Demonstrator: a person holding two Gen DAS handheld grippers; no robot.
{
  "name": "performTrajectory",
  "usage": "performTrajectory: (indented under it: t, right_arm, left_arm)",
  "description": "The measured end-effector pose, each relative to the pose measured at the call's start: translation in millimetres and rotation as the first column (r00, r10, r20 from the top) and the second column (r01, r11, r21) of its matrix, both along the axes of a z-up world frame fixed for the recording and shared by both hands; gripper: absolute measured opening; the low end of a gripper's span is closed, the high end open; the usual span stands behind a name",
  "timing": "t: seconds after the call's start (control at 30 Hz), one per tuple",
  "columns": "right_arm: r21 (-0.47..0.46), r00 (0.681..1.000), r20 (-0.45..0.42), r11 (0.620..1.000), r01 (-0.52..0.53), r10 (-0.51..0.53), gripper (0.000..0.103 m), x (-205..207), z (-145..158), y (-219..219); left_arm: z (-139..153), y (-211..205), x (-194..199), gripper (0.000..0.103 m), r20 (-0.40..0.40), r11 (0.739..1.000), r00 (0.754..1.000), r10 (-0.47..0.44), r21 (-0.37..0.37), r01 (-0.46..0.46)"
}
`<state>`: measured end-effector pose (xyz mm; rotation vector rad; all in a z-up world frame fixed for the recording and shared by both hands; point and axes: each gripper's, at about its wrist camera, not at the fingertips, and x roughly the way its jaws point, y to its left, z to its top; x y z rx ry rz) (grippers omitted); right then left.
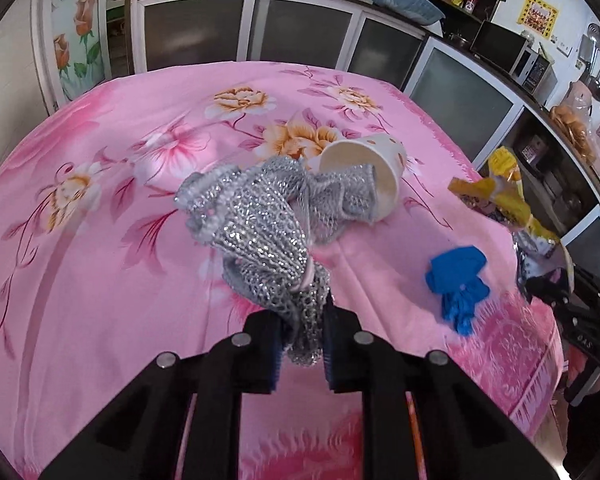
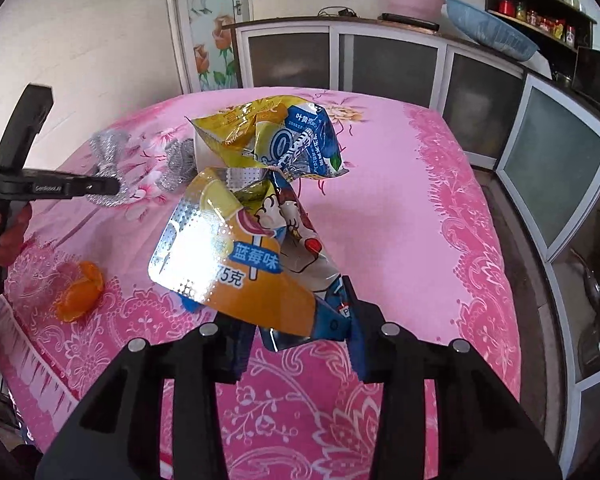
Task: Collect trash
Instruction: 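Grasp the silver mesh bag with the left tool while the right tool grasps snack wrappers, then carry the mesh bag and wrappers with both tools over the bin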
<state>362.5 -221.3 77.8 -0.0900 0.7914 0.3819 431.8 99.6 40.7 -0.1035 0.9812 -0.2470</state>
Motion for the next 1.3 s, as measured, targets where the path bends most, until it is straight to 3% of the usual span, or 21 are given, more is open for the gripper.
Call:
performTrajectory:
  t: [0.33, 0.53, 0.73, 0.9, 1.03, 1.13, 1.3]
  right_arm:
    - [0.038, 0.995, 0.033, 0.995, 0.096, -0.097, 0.037, -69.9, 32.4, -41.7]
    - [0.056, 0.978, 0.036, 0.977, 0.204, -0.207, 0.037, -130.6, 41.3, -92.7]
    - [0.054, 0.943, 0.034, 0.943, 0.330, -0.332, 0.037, -198.0, 41.2, -145.3]
    - [0.058, 0.897, 0.019, 0.896, 0.440, -0.442, 0.037, -246.6, 38.0, -190.9]
    - [0.047, 0.852, 0.003, 0.851, 0.523, -0.524, 0.037, -285.9, 30.5, -223.1]
    - [0.045, 0.821, -0.018, 0.820, 0.571, -0.571, 0.037, -310.5, 19.7, -240.5]
    - [0.055, 0.780, -0.058, 0.778, 0.626, -0.623, 0.037, -345.9, -2.8, -264.6]
  left_arm:
    - [35.5, -7.3, -72.6, 0.015, 0.096, 0.999, 0.995, -0.034, -0.020, 0.036]
    - [57.4, -50.8, -118.3, 0.015, 0.157, 0.989, 0.978, -0.140, -0.026, 0.146]
    - [61.0, -121.4, -157.2, 0.015, 0.170, 0.952, 0.940, -0.295, -0.036, 0.305]
    - [50.3, -198.8, -181.7, 0.015, 0.151, 0.883, 0.878, -0.454, -0.051, 0.466]
    - [39.5, -262.7, -199.3, 0.016, 0.139, 0.804, 0.803, -0.579, -0.064, 0.591]
    - [31.0, -303.1, -209.1, 0.016, 0.119, 0.751, 0.753, -0.647, -0.069, 0.657]
    - [17.5, -356.9, -223.4, 0.016, 0.085, 0.684, 0.687, -0.721, -0.069, 0.726]
